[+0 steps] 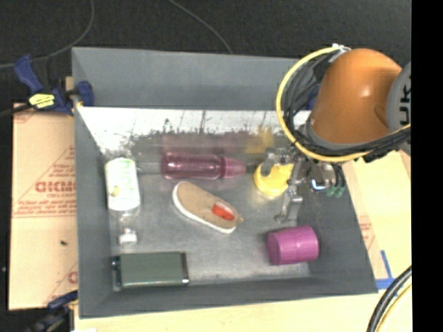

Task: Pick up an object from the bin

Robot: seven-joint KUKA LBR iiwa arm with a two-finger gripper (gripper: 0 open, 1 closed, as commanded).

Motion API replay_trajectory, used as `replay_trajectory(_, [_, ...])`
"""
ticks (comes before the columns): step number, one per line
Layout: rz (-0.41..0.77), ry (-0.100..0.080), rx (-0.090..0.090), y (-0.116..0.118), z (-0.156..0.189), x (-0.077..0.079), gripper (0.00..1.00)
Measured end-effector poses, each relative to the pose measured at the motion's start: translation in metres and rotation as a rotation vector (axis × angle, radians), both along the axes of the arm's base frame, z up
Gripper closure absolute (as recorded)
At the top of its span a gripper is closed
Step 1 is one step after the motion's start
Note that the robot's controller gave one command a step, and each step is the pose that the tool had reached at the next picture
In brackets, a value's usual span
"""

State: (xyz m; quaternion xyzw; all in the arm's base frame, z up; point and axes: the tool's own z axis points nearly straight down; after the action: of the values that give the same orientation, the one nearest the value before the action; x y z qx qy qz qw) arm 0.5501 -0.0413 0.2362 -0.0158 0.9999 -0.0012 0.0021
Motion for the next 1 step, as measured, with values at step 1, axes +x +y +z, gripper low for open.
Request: replay_trajectory(1, [-0.008,-0.013,0.0,0.0029,0.0709,0.0055,0.0])
